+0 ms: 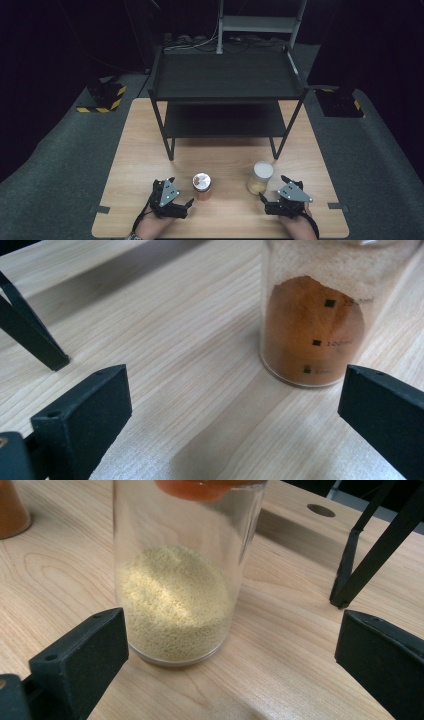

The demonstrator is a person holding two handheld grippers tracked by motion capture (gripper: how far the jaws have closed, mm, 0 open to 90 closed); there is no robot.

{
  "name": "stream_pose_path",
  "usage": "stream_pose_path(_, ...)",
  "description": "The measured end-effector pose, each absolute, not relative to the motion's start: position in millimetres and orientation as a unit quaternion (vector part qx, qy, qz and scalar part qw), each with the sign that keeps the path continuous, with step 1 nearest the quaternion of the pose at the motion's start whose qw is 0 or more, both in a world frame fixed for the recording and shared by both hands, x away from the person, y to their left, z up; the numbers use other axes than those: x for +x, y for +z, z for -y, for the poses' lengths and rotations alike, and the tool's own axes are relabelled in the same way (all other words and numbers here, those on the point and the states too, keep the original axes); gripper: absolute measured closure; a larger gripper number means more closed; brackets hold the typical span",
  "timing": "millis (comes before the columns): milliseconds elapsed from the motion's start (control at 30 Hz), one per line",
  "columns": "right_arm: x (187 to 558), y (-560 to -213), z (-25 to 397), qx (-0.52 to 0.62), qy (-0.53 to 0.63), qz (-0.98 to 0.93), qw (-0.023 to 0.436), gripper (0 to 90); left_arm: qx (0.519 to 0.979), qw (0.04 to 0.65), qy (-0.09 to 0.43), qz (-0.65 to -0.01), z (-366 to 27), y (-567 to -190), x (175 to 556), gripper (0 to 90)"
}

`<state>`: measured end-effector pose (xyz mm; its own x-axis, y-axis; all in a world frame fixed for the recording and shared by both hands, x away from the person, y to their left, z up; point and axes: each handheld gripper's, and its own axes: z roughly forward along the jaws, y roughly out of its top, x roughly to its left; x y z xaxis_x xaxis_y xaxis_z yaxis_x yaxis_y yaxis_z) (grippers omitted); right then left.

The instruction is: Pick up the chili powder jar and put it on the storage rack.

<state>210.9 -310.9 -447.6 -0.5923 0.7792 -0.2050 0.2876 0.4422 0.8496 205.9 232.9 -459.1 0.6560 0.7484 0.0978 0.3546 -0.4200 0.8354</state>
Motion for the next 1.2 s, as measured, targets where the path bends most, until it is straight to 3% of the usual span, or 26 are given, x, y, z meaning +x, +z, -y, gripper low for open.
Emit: stream_pose_path(1200,210,-448,312,0.359,0.411,-0.782,0.301,0.1,0.791,0.446,0.212,-0.362,-242,-453,209,0.7)
